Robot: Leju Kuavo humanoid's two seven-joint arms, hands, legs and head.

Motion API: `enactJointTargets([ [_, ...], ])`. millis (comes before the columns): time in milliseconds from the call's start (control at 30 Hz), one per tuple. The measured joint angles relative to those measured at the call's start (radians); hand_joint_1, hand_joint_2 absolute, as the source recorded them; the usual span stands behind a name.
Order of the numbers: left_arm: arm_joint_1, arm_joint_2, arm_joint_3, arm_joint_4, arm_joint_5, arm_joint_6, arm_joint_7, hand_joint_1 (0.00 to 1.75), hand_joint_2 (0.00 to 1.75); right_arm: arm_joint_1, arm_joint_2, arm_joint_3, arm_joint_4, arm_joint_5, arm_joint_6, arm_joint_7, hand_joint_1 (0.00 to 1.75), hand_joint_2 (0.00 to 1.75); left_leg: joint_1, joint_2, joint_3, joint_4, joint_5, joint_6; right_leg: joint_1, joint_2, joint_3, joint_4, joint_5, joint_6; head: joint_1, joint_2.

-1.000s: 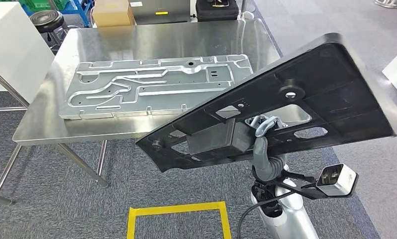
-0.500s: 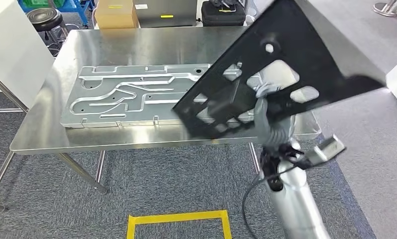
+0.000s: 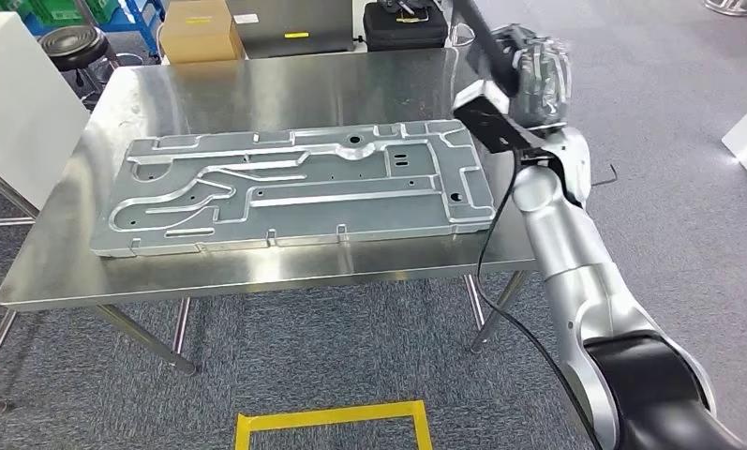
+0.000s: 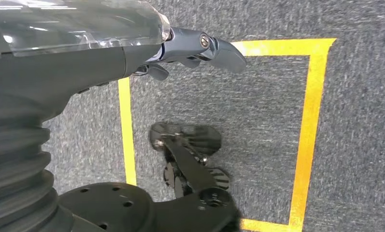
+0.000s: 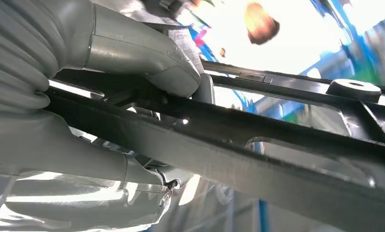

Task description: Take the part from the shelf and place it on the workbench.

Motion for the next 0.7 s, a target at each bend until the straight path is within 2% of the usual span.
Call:
enactJointTargets([
  [33,-0.004,0.000,-0.003,0.000,-0.002,-0.002,0.000,0.00,1.75,-0.021,0.011,0.038,0.050,0.064,0.013,0.025,1.71,1.75,-0.002,0.001,0.023,-0.069,0.029,0.005,0.002,0.001,0.000,0.001,-0.001,0.002,0.000,0.000],
  [67,-0.010,0.001,-0.007,0.000,-0.004,-0.004,0.000,0.00,1.75,-0.040,0.024,0.076,0.097,0.122,0.032,0.050,1.71,1.75,-0.005,0.001,0.039,-0.116,0.045,0.010,0.003,0.002,-0.002,0.002,-0.001,0.005,0.000,0.000],
  [100,-0.015,0.001,-0.011,0.000,-0.006,-0.007,0.000,0.00,1.75,-0.054,0.039,0.114,0.143,0.176,0.054,0.074,1.71,1.75,-0.007,0.001,0.045,-0.138,0.049,0.016,0.004,0.003,-0.004,0.003,-0.002,0.009,0.000,0.000],
  [167,-0.024,0.000,-0.018,0.000,-0.009,-0.012,0.000,0.00,1.75,-0.072,0.075,0.196,0.234,0.276,0.104,0.123,1.71,1.75,-0.006,0.000,0.050,-0.145,0.054,0.024,0.007,0.003,-0.006,0.003,-0.004,0.020,0.000,0.000],
  [233,-0.032,-0.002,-0.023,0.000,-0.011,-0.014,0.000,0.00,1.75,-0.080,0.111,0.273,0.314,0.348,0.148,0.158,1.71,1.75,0.001,-0.001,0.055,-0.153,0.064,0.032,0.008,0.000,-0.014,0.025,-0.022,0.029,0.000,0.000],
  [267,-0.035,-0.004,-0.024,0.000,-0.010,-0.014,0.000,0.00,1.75,-0.083,0.128,0.304,0.347,0.369,0.163,0.168,1.71,1.75,0.004,-0.001,0.056,-0.157,0.067,0.036,0.006,-0.002,-0.032,0.063,-0.045,0.034,0.000,0.000],
  [333,-0.038,-0.006,-0.025,0.000,-0.005,-0.015,-0.004,0.00,1.75,-0.081,0.157,0.358,0.407,0.397,0.182,0.182,1.71,1.75,0.005,-0.001,0.056,-0.157,0.066,0.039,-0.001,-0.004,-0.097,0.194,-0.106,0.043,0.000,0.000],
  [367,-0.038,-0.006,-0.025,0.000,-0.002,-0.015,-0.006,0.00,1.75,-0.076,0.168,0.380,0.435,0.406,0.186,0.190,1.71,1.75,0.005,-0.002,0.056,-0.157,0.064,0.040,-0.005,-0.005,-0.130,0.255,-0.126,0.046,0.000,0.000],
  [400,-0.036,-0.007,-0.025,0.000,-0.001,-0.016,-0.008,0.00,1.75,-0.070,0.178,0.398,0.459,0.414,0.189,0.198,1.71,1.75,0.005,-0.003,0.057,-0.157,0.062,0.039,-0.008,-0.006,-0.150,0.288,-0.129,0.049,0.000,0.000],
  [433,-0.035,-0.008,-0.025,0.000,0.000,-0.018,-0.010,0.00,1.75,-0.064,0.186,0.413,0.481,0.420,0.190,0.207,1.71,1.75,0.005,-0.005,0.058,-0.155,0.060,0.038,-0.011,-0.007,-0.152,0.282,-0.113,0.050,0.000,0.000],
  [467,-0.032,-0.009,-0.025,0.000,0.000,-0.020,-0.012,0.00,1.75,-0.059,0.191,0.424,0.499,0.426,0.192,0.217,1.71,1.75,0.005,-0.006,0.060,-0.153,0.057,0.036,-0.013,-0.009,-0.132,0.233,-0.078,0.050,0.000,0.000],
  [500,-0.030,-0.010,-0.025,0.000,0.000,-0.022,-0.013,0.00,1.75,-0.056,0.194,0.433,0.515,0.430,0.196,0.229,1.71,1.75,0.005,-0.007,0.062,-0.151,0.053,0.033,-0.013,-0.011,-0.099,0.157,-0.039,0.047,0.000,0.000],
  [567,-0.028,-0.014,-0.026,0.000,0.000,-0.027,-0.014,0.00,1.75,-0.052,0.197,0.444,0.544,0.437,0.204,0.255,1.71,1.75,0.003,-0.007,0.063,-0.147,0.045,0.025,-0.007,-0.013,-0.043,0.036,0.007,0.038,0.000,0.000],
  [600,-0.027,-0.015,-0.026,0.000,0.000,-0.028,-0.015,0.00,1.75,-0.047,0.196,0.448,0.556,0.439,0.209,0.267,1.71,1.75,0.002,-0.007,0.063,-0.146,0.042,0.020,-0.004,-0.014,-0.032,0.011,0.010,0.033,0.000,0.000],
  [633,-0.026,-0.016,-0.026,0.000,0.000,-0.029,-0.017,0.00,1.75,-0.042,0.196,0.452,0.568,0.441,0.215,0.280,1.71,1.75,0.002,-0.007,0.064,-0.147,0.041,0.015,0.000,-0.013,-0.030,0.008,0.006,0.028,0.000,0.000],
  [700,-0.024,-0.016,-0.027,0.000,0.000,-0.029,-0.022,0.00,1.75,-0.031,0.193,0.456,0.585,0.442,0.224,0.309,1.71,1.75,0.003,-0.005,0.070,-0.148,0.035,0.005,-0.002,-0.011,-0.023,0.001,0.006,0.018,0.000,0.000],
])
